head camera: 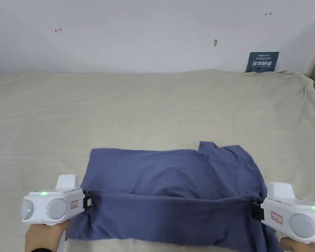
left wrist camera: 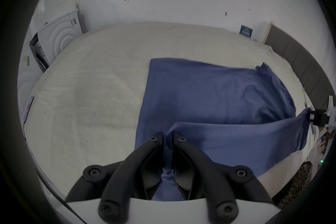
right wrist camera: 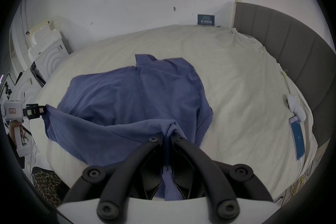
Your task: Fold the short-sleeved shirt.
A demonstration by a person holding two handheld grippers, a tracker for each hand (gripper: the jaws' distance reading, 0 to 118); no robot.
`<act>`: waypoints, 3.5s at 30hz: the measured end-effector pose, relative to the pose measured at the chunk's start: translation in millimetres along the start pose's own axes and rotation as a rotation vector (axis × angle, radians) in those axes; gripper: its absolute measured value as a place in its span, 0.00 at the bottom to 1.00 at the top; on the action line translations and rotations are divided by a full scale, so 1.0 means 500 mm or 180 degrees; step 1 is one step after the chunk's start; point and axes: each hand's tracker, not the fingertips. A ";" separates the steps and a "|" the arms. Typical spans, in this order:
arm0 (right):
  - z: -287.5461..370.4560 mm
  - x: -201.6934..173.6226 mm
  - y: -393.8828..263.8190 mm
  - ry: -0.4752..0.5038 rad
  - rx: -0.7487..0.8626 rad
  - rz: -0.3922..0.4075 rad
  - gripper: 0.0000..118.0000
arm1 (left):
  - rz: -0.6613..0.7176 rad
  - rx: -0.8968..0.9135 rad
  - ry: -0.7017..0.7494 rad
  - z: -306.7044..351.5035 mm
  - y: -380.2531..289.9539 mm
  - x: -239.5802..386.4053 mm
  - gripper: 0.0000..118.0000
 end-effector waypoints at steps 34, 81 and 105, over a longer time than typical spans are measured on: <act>0.332 -0.079 -0.030 -0.0254 0.1357 0.0012 0.68 | 0.0111 0.1387 0.0137 0.304 -0.052 0.054 0.71; 0.233 -0.051 -0.073 -0.0343 0.1113 -0.0047 0.00 | 0.0349 -0.0645 0.0344 -0.018 -0.118 -0.026 0.49; -0.014 0.090 -0.182 -0.0368 -0.0412 -0.0525 0.46 | 0.0388 -0.0182 -0.0089 0.071 -0.089 -0.028 0.06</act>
